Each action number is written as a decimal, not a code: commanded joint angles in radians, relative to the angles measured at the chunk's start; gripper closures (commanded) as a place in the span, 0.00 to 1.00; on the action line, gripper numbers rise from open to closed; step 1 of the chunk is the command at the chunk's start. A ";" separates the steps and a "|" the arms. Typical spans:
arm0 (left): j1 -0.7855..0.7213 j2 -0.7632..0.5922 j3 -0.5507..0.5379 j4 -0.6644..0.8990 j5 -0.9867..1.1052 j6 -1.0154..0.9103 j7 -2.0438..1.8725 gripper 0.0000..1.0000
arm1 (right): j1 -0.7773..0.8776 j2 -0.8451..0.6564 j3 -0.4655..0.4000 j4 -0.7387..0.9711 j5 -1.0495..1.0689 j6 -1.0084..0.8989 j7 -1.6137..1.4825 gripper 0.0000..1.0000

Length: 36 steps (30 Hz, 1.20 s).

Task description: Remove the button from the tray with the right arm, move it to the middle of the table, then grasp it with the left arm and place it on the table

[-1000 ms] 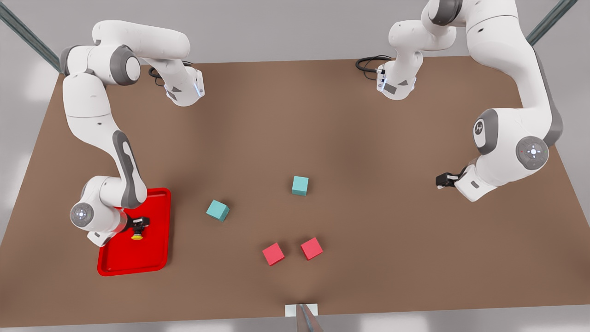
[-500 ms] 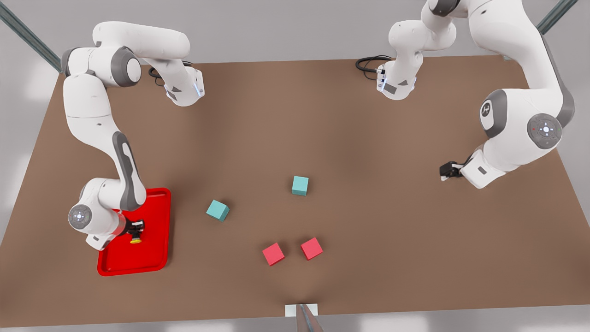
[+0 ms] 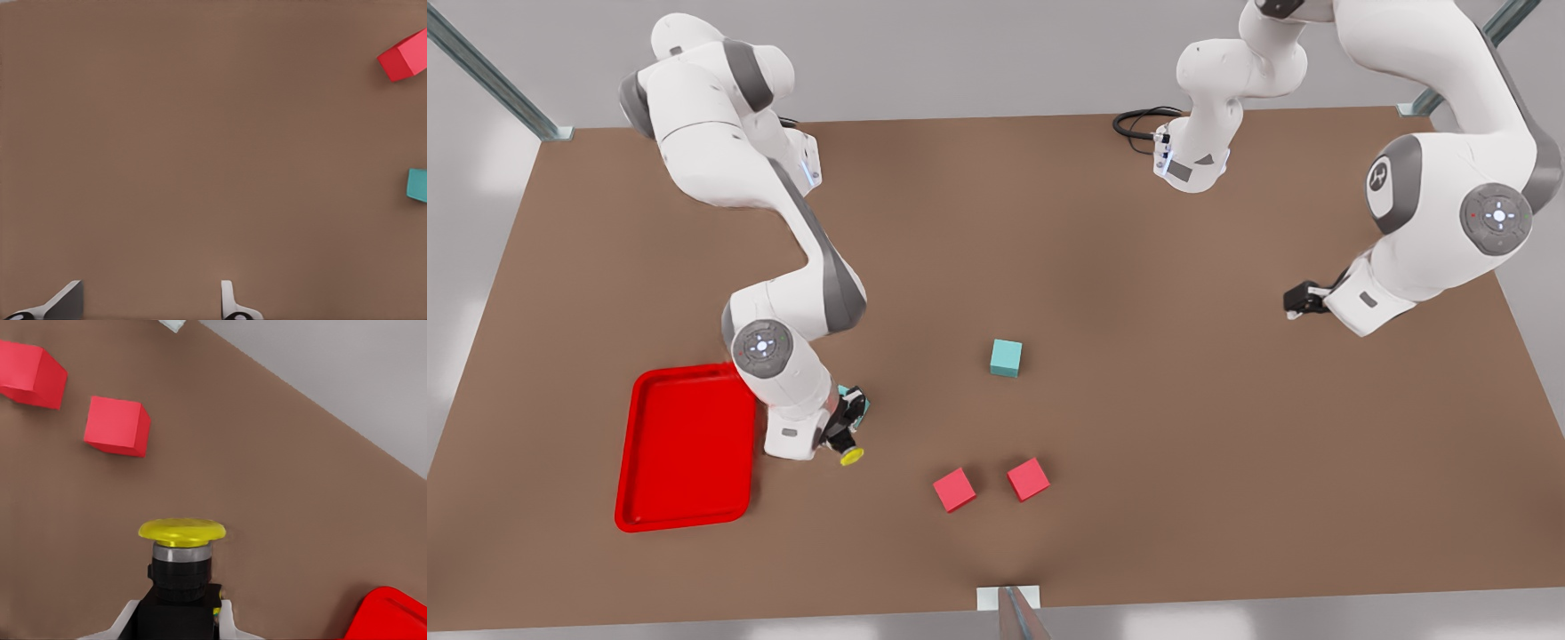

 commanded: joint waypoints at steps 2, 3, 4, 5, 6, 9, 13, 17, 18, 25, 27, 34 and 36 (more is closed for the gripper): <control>-0.004 0.004 0.001 -0.004 0.004 0.039 -0.008 0.00 | 0.031 0.023 0.092 0.022 0.000 -0.053 0.160 0.49; -0.003 0.005 -0.001 -0.004 0.004 0.039 -0.008 0.00 | 0.031 0.052 0.132 0.048 0.000 -0.044 0.160 0.49; -0.003 0.005 -0.001 -0.004 0.004 0.039 -0.008 0.00 | 0.058 0.095 0.183 0.071 -0.003 0.010 0.164 0.49; -0.004 0.005 -0.001 -0.005 0.004 0.039 -0.008 0.00 | 0.123 0.138 0.183 0.085 -0.008 0.076 0.163 0.49; -0.003 0.005 0.001 -0.005 0.004 0.039 -0.008 0.00 | 0.163 0.228 0.183 0.183 -0.006 0.117 0.160 0.49; -0.004 0.007 -0.001 -0.007 0.004 0.039 -0.008 0.00 | 0.295 0.425 0.190 0.400 -0.003 0.289 0.124 0.54; -0.003 0.010 -0.001 -0.007 0.004 0.039 -0.005 0.00 | 0.391 0.540 0.209 0.455 -0.002 0.573 0.063 0.53; -0.003 0.010 0.001 -0.007 0.016 0.036 -0.002 0.00 | 0.434 0.601 0.207 0.450 -0.003 0.572 -0.268 0.48; -0.003 0.013 -0.001 -0.007 0.016 0.038 -0.002 0.00 | 0.436 0.601 0.206 0.450 -0.006 0.538 -0.325 0.48; -0.003 0.017 0.001 -0.007 0.016 0.038 -0.002 0.00 | 0.485 0.598 0.138 0.418 -0.034 0.406 -0.546 0.41; -0.003 0.017 0.001 -0.007 0.016 0.036 -0.002 0.00 | 0.491 0.597 0.138 0.417 -0.034 0.400 -0.544 0.00; -0.004 0.016 -0.005 -0.001 0.013 0.039 -0.014 0.00 | 0.229 0.221 0.071 0.412 -0.025 -0.220 -0.380 0.00; -0.003 0.019 -0.004 0.002 0.010 0.042 -0.019 0.00 | 0.053 0.190 0.072 0.416 -0.022 -0.343 -0.554 0.00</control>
